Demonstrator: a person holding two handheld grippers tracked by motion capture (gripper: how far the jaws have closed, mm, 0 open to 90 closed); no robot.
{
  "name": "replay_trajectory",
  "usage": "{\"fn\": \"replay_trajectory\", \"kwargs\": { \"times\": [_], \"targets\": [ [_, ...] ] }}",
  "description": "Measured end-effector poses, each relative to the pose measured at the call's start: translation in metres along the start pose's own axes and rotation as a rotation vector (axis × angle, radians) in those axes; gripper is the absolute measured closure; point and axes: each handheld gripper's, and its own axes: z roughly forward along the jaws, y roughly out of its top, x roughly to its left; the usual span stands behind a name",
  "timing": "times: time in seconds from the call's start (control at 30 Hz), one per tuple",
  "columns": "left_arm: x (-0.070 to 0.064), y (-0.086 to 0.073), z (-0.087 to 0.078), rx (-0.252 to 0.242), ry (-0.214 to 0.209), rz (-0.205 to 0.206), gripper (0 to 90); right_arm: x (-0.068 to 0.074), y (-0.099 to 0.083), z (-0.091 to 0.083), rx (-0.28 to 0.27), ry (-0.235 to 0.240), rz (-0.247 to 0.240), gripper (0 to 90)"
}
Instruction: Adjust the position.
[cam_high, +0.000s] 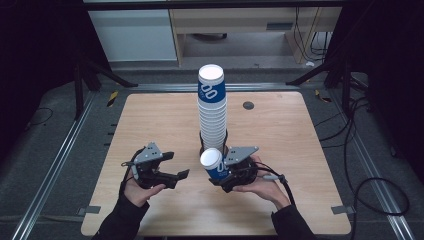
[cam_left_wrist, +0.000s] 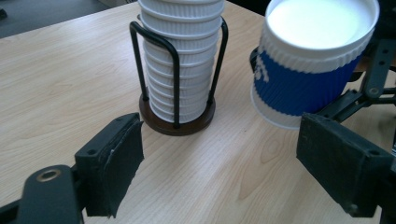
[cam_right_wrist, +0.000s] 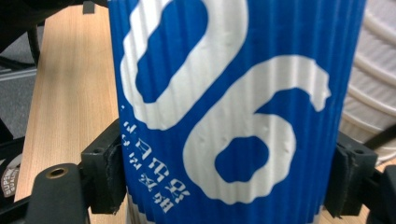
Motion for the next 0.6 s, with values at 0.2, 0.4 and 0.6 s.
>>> {"fn": "replay_trajectory", "kwargs": {
  "times": [0.2,0.4,0.6],
  "targets": [
    [-0.008,0.002,0.003,-0.001,-0.03,0.017,13.3,0.003,0.001,0.01,0.01,0.01,-0.012,19.3],
    [-0.016,0.003,0.009,0.01,-0.054,0.028,13.0,0.006,-0.002,0.018,0.013,0.009,-0.017,19.4],
    [-0.023,0.003,0.016,0.023,-0.079,0.035,12.6,0.01,-0.001,0.024,0.012,0.012,-0.042,19.4]
  ]
}}
